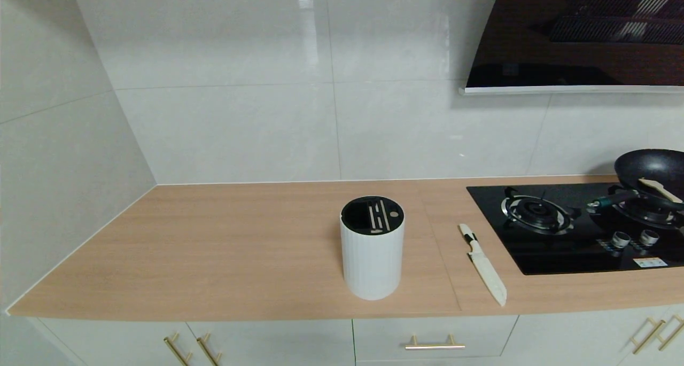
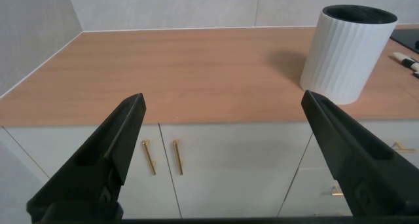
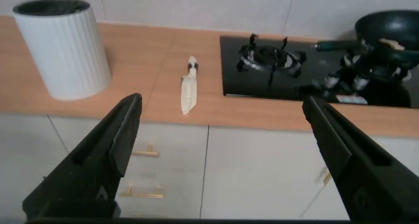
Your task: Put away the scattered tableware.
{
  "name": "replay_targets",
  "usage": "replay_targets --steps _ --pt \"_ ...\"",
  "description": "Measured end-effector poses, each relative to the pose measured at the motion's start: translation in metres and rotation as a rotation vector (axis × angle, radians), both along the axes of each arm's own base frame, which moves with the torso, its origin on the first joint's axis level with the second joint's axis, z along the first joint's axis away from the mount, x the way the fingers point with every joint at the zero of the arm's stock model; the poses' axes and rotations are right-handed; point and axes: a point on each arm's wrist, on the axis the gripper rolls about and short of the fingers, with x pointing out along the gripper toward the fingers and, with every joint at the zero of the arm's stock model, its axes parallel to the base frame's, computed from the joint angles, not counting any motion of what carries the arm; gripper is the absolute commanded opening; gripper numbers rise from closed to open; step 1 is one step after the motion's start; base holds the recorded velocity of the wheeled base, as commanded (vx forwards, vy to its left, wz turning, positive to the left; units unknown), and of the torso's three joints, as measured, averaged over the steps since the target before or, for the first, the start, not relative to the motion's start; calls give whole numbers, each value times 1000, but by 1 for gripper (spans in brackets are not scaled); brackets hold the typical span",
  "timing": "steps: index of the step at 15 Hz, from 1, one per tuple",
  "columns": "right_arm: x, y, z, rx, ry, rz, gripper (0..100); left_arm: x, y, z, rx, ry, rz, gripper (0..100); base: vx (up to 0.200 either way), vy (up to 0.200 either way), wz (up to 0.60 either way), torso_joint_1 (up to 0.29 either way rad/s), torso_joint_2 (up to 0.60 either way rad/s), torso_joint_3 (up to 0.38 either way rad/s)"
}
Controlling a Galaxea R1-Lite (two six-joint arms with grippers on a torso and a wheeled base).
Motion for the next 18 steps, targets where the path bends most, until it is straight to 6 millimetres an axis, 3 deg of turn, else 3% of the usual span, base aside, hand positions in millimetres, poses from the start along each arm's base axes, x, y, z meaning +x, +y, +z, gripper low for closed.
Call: replay_targets --steps 2,4,6,9,13,18 --pt "-1 0 34 12 -37 20 100 0 0 0 0 0 0 100 0 0 0 0 0 0" --pt "13 0 68 5 14 41 100 0 0 0 0 0 0 100 0 0 0 0 0 0" --pt "44 1 95 7 120 54 100 0 0 0 0 0 0 100 0 0 0 0 0 0" --pt "112 3 119 35 285 68 100 0 0 0 0 0 0 100 0 0 0 0 0 0" --pt "206 15 117 41 471 108 100 0 0 0 0 0 0 100 0 0 0 0 0 0" --pt "315 42 60 2 608 123 100 0 0 0 0 0 0 100 0 0 0 0 0 0"
